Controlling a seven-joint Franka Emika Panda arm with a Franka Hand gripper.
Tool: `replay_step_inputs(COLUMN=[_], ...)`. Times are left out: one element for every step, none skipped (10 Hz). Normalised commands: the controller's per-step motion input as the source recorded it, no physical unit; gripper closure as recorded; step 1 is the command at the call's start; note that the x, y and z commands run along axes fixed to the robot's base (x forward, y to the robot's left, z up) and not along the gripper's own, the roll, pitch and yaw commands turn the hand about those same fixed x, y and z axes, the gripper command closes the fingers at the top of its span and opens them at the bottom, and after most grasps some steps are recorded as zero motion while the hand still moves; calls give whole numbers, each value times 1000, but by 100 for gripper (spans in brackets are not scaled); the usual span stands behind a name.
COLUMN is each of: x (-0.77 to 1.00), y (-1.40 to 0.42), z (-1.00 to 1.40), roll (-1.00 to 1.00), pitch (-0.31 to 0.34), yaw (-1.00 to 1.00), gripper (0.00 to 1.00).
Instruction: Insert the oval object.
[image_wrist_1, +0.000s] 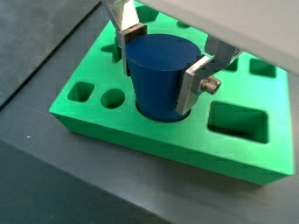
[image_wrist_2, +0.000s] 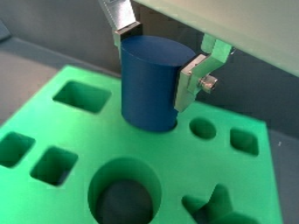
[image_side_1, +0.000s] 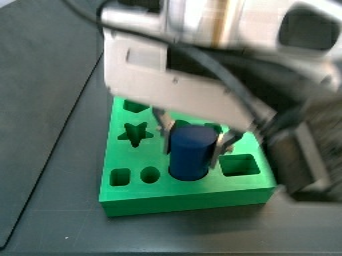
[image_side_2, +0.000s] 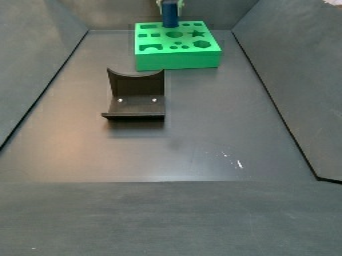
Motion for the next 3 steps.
replay_step_inputs(x=[-234,0,0], y=[0,9,0], z=[-334,-29,0], roll=[40,-60,0], pitch=[-109,-36,0], yaw=[0,0,0], gripper=[100,100,100])
